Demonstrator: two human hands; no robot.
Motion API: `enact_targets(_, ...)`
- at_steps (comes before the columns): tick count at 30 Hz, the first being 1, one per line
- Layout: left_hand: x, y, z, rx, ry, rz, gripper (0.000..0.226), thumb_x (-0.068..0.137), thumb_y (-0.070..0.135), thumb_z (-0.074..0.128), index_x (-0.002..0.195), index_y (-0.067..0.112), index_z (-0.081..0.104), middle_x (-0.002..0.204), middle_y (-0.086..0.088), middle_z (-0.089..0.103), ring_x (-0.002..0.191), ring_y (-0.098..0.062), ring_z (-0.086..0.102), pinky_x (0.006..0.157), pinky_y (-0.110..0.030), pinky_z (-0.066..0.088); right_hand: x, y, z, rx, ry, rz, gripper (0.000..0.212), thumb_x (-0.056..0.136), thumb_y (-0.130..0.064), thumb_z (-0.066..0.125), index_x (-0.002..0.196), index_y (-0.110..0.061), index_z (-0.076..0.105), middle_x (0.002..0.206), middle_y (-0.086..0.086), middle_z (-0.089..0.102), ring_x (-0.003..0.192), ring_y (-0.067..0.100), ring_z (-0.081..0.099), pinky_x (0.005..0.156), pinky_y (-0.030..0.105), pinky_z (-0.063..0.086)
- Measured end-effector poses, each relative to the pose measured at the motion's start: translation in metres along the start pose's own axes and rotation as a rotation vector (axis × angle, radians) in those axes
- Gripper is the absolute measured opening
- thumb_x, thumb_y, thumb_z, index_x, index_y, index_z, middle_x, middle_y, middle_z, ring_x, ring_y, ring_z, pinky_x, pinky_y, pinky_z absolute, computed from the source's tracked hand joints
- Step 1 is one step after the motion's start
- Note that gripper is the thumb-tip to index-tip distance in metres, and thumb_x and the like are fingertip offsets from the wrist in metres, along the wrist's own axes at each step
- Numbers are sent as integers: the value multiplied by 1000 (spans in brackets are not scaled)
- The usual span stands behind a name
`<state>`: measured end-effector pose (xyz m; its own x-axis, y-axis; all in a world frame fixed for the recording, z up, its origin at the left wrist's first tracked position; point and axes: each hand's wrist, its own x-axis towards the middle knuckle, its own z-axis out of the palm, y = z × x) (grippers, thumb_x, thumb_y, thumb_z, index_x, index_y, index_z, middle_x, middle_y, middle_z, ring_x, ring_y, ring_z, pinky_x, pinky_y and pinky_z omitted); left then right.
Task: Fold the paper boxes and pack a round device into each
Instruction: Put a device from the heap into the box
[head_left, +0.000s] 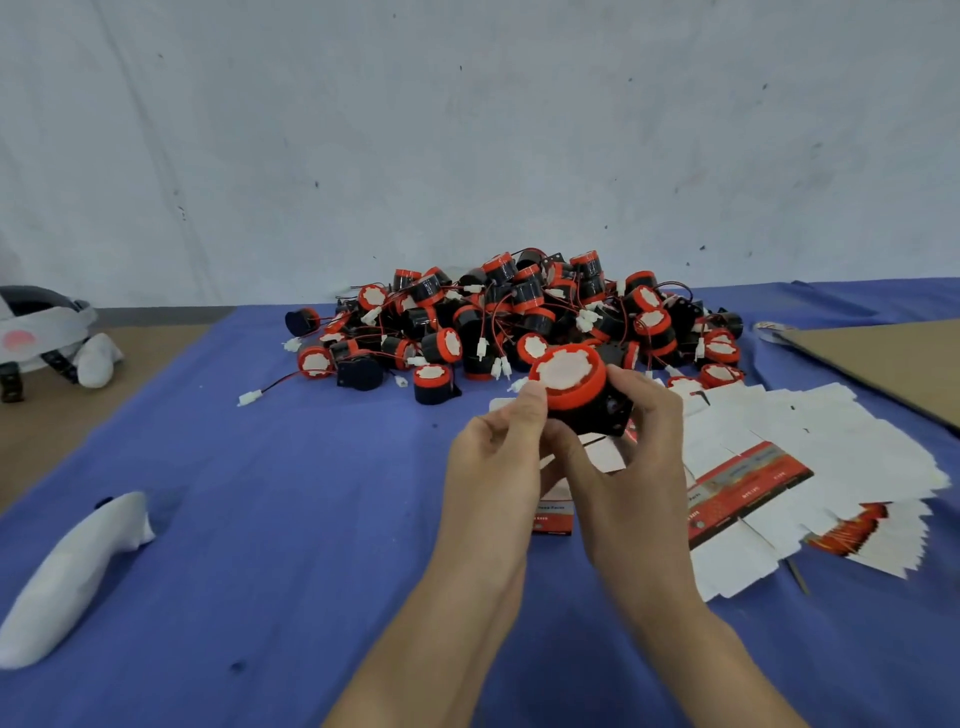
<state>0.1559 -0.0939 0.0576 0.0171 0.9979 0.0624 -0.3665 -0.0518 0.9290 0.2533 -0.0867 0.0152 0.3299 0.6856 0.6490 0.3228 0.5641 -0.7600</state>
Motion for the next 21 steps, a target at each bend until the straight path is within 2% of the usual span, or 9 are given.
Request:
enact_targets(2, 1, 2, -3, -71, 7, -13, 29, 100, 32, 57, 96, 12, 77, 91, -4, 77, 83, -14, 72, 75, -25, 58, -1, 3, -1, -93, -43, -62, 55, 85, -31, 73, 132, -41, 45, 134, -24, 46, 133, 3, 47, 106, 16, 40)
enact_targets(5, 5, 7, -8, -164, 31, -115, 24, 99, 22, 59, 91, 10, 78, 89, -6, 77, 80, -14, 73, 69, -24, 58, -1, 4, -4, -191, -152, -123, 51, 90, -49, 61, 135, -54, 38, 138, -36, 38, 135, -1, 42, 105, 8, 34)
enact_targets(7, 10, 8, -15, -161, 73, -145, 22, 96, 19, 61, 85, 8, 77, 86, -9, 77, 78, -14, 73, 68, -24, 58, -2, 9, -9, -266, -230, -185, 57, 93, -57, 59, 143, -55, 32, 143, -40, 31, 139, -4, 35, 109, 11, 31)
enact_targets(10, 18, 8, -26, 16, 141, -41, 18, 96, 23, 63, 100, 9, 74, 91, -3, 78, 88, -10, 74, 81, -27, 57, -1, 19, -17, -188, -322, -12, 86, 81, -74, 60, 149, -60, 9, 154, -39, 18, 147, -4, 22, 114, 27, 28)
enact_targets(12, 22, 7, -33, 188, 222, 61, 20, 95, 28, 65, 104, 12, 71, 92, 2, 78, 89, -8, 73, 87, -30, 56, 0, 27, -20, -142, -356, 130, 104, 73, -82, 62, 152, -56, -1, 161, -33, 9, 149, -6, 13, 114, 26, 25)
enact_targets(14, 22, 5, -37, 305, 261, 97, 21, 92, 32, 67, 104, 15, 69, 94, 3, 76, 89, -8, 73, 88, -33, 57, 1, 36, -20, -162, -449, 219, 110, 71, -80, 65, 152, -54, -6, 161, -35, 8, 145, -13, 15, 111, 18, 26)
enact_targets(15, 22, 3, -38, 349, 265, 90, 22, 91, 34, 67, 105, 16, 68, 96, 4, 75, 91, -9, 72, 89, -34, 57, 1, 41, -20, -175, -509, 256, 109, 73, -74, 67, 152, -55, -5, 155, -42, 14, 138, -20, 24, 105, 11, 32)
enact_targets(18, 21, -2, -39, 502, 289, 108, 27, 89, 43, 66, 107, 23, 65, 102, 11, 70, 94, -5, 68, 77, -21, 54, 0, 58, -17, -219, -644, 352, 104, 88, -46, 71, 154, -50, -9, 121, -59, 36, 109, -28, 46, 76, -2, 40)
enact_targets(21, 19, -5, -38, 605, 312, 176, 18, 89, 42, 67, 98, 28, 61, 91, 19, 63, 78, 17, 59, 54, -4, 43, -2, 61, -12, -219, -621, 376, 101, 88, -36, 75, 155, -49, 1, 124, -42, 49, 106, -22, 52, 75, 0, 42)
